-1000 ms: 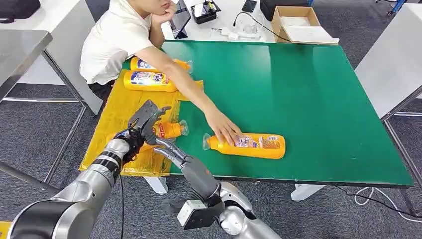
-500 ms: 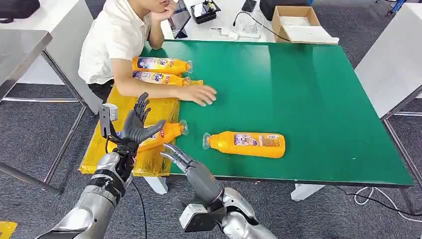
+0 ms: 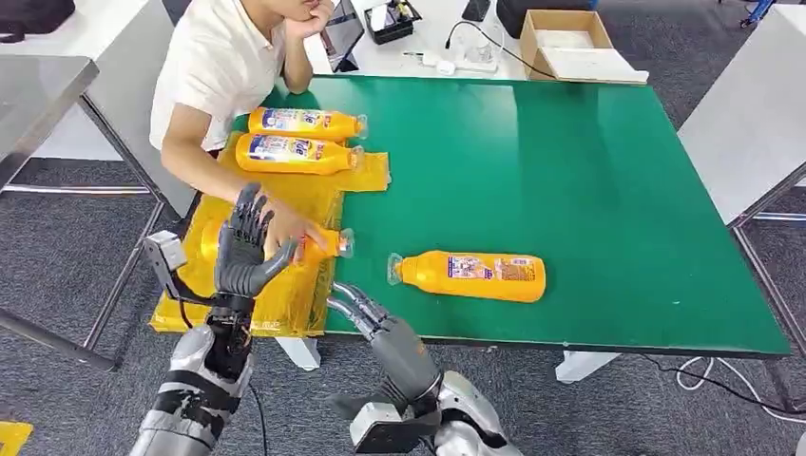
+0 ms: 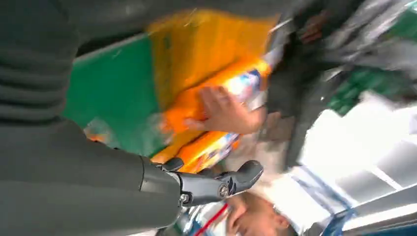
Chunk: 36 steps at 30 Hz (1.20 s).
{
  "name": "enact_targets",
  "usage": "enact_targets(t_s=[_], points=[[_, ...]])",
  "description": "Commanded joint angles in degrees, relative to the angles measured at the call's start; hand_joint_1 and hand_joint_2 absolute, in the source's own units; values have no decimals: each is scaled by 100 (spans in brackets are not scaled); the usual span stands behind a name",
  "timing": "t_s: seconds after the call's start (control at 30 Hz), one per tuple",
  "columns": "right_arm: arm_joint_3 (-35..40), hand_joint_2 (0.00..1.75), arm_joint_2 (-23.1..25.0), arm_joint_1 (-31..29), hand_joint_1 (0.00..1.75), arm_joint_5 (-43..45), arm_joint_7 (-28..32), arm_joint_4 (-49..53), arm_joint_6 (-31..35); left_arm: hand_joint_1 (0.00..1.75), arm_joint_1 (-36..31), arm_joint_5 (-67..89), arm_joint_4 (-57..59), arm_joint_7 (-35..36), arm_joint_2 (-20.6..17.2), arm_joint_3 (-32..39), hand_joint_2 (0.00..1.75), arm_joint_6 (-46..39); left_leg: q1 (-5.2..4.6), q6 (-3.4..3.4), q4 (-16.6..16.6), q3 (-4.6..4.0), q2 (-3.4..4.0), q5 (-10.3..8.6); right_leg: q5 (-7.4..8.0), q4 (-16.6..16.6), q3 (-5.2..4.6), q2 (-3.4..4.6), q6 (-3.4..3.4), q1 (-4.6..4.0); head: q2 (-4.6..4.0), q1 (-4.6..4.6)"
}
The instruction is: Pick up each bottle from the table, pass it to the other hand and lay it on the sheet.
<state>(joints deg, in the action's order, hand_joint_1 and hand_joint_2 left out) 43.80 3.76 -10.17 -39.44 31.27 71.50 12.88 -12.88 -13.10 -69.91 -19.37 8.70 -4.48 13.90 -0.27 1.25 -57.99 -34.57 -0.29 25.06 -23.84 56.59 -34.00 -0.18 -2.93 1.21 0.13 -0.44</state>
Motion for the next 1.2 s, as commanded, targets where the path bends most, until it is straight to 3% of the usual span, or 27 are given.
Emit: enact_targets(t_s=[0.03, 0.1, 0.17, 0.4, 0.83, 1.2], points=[[-2025, 175, -1049, 390, 0, -594, -435, 76, 920, 0, 1491, -189, -2472, -47, -181, -157, 175, -189, 14, -7, 0, 47, 7, 20, -12, -15, 54, 5, 16, -16, 0, 2], [-2819, 175, -1042, 362, 0, -754, -444, -172, 1112, 0, 1693, 483, -2523, 210, -350, -385, 175, -554, 4, -3, 1, 28, -5, 12, -8, -14, 36, -5, 9, -6, 0, 2], [-3369, 175, -1027, 233, 0, -666, -343, -455, 1076, 0, 1755, 1248, -2482, 10, -419, -646, 175, -843, -9, -1, 4, 8, -5, 1, -1, -7, 11, -3, 4, 9, 0, 2], [-4060, 175, -1091, -270, 0, -799, -260, -1199, 1107, 0, 1867, 2059, -2534, -158, -554, -1169, 175, -1012, -10, -1, 3, 12, -2, 3, 2, -8, 15, 1, 5, 10, 0, 0], [-3868, 175, -986, -1243, 0, -1302, -469, -2371, 981, 0, 1591, 2026, -2151, -69, -488, -1490, 175, -772, -10, -1, 4, 14, 12, 0, 5, -6, 12, 12, 5, 9, 0, -2], [-3192, 175, -875, -1809, 0, -1825, -489, -3491, 887, 0, 1162, 1893, -1643, 78, -418, -1689, 175, -617, -5, -3, 6, 26, 8, 1, 4, -11, 26, 9, 8, 4, 0, -2]])
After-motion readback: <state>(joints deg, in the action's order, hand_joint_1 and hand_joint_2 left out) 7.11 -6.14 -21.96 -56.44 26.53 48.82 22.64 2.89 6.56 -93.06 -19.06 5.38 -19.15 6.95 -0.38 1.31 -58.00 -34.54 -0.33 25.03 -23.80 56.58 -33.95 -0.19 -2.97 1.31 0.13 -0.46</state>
